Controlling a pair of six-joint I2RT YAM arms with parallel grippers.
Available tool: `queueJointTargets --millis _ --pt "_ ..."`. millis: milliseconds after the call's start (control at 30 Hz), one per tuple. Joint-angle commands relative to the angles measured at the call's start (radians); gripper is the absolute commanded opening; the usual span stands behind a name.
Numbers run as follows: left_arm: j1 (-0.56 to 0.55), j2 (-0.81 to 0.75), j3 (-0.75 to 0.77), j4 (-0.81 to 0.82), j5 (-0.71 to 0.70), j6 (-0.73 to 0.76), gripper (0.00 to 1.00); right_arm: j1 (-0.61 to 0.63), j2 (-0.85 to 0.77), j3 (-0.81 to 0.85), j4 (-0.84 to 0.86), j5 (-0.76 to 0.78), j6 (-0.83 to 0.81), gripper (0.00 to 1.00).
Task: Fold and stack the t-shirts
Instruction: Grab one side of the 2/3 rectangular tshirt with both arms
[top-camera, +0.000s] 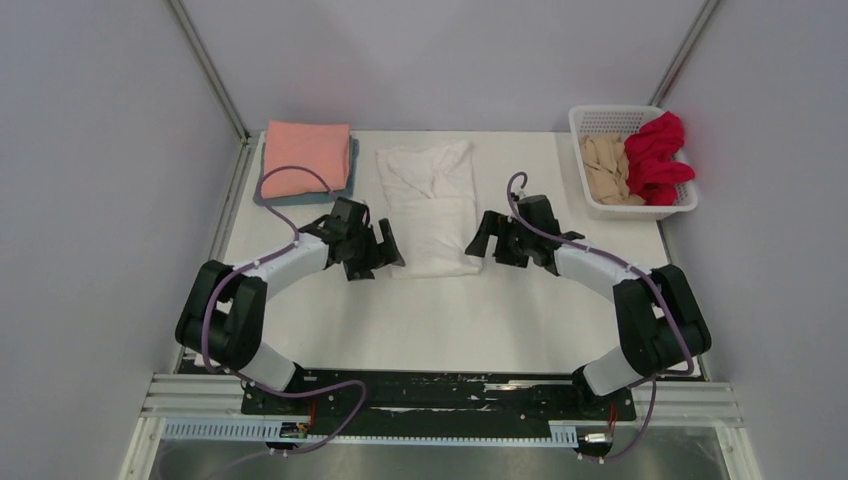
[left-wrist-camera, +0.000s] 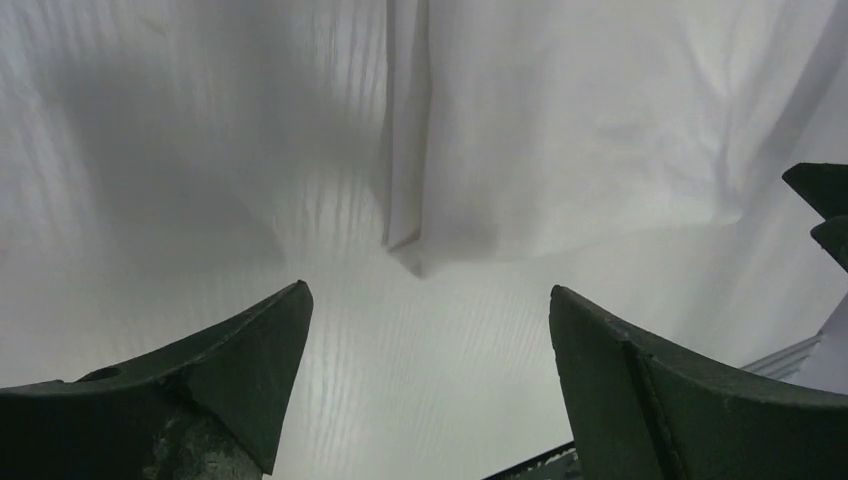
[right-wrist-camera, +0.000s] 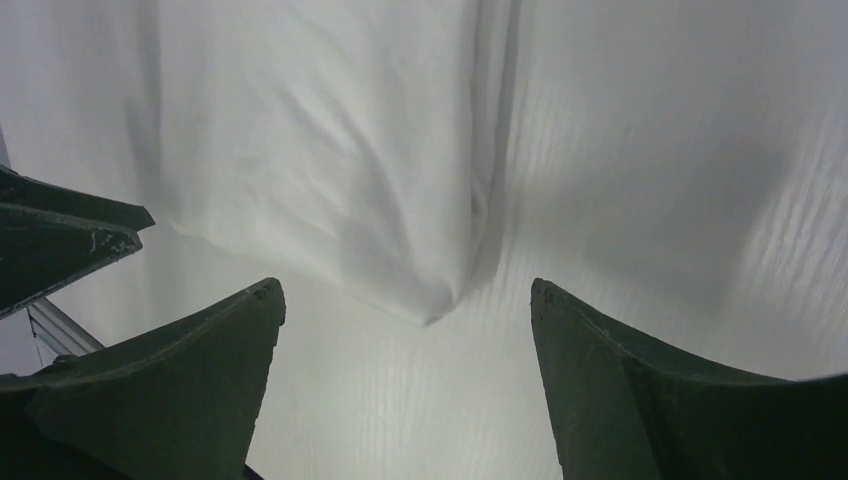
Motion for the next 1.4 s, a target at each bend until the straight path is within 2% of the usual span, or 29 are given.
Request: queueJointTargets --millis 0,33,233,367,433,467,533,633,667,833,900,1000,1100,1233,1367 --pt "-0.029 -0.023 -0.105 0.152 0.039 -0.087 0.92 0.002 0.026 -0.048 -0.020 -0.037 0.105 0.87" --pt "-0.031 -0.013 -0.113 0.162 0.046 -0.094 0.86 0.002 0.040 -0.050 -0.018 -0.042 0.110 0.84" --pt "-0.041 0.055 -0.120 0.209 0.070 -0.112 0.66 0.006 0.096 -0.057 0.030 -0.061 0.127 0.70" --pt "-0.044 0.097 -0.108 0.220 0.091 -0.108 0.50 0.010 0.133 -0.056 0.049 -0.095 0.139 0.56" --pt "-0.046 0.113 -0.107 0.230 0.102 -0.109 0.38 0.016 0.139 -0.058 0.052 -0.099 0.142 0.47" --pt "-0.047 0.122 -0.107 0.241 0.112 -0.110 0.19 0.019 0.141 -0.059 0.053 -0.104 0.144 0.41" --pt "-0.050 0.132 -0.105 0.268 0.127 -0.096 0.01 0.019 0.141 -0.066 0.071 -0.131 0.147 0.31" --pt "-0.050 0.125 -0.080 0.276 0.131 -0.035 0.00 0.019 0.134 -0.081 0.103 -0.175 0.156 0.01" --pt "-0.051 0.104 -0.077 0.267 0.129 -0.025 0.00 0.019 0.123 -0.096 0.133 -0.195 0.161 0.00" --pt "-0.094 -0.062 -0.203 0.236 0.046 -0.035 0.00 0.025 -0.005 -0.182 0.118 -0.249 0.167 0.00" --pt "-0.134 -0.150 -0.272 0.190 -0.001 -0.071 0.00 0.038 -0.084 -0.224 0.043 -0.266 0.157 0.00" --pt "-0.233 -0.334 -0.379 0.156 -0.035 -0.137 0.00 0.078 -0.241 -0.312 -0.049 -0.320 0.160 0.00" --pt "-0.331 -0.548 -0.450 0.043 -0.094 -0.197 0.00 0.148 -0.425 -0.383 -0.171 -0.350 0.184 0.00" --pt "-0.482 -0.808 -0.455 -0.091 -0.155 -0.279 0.00 0.240 -0.656 -0.412 -0.346 -0.406 0.257 0.00" --pt "-0.586 -0.946 -0.411 -0.203 -0.184 -0.326 0.00 0.264 -0.854 -0.353 -0.455 -0.411 0.297 0.00"
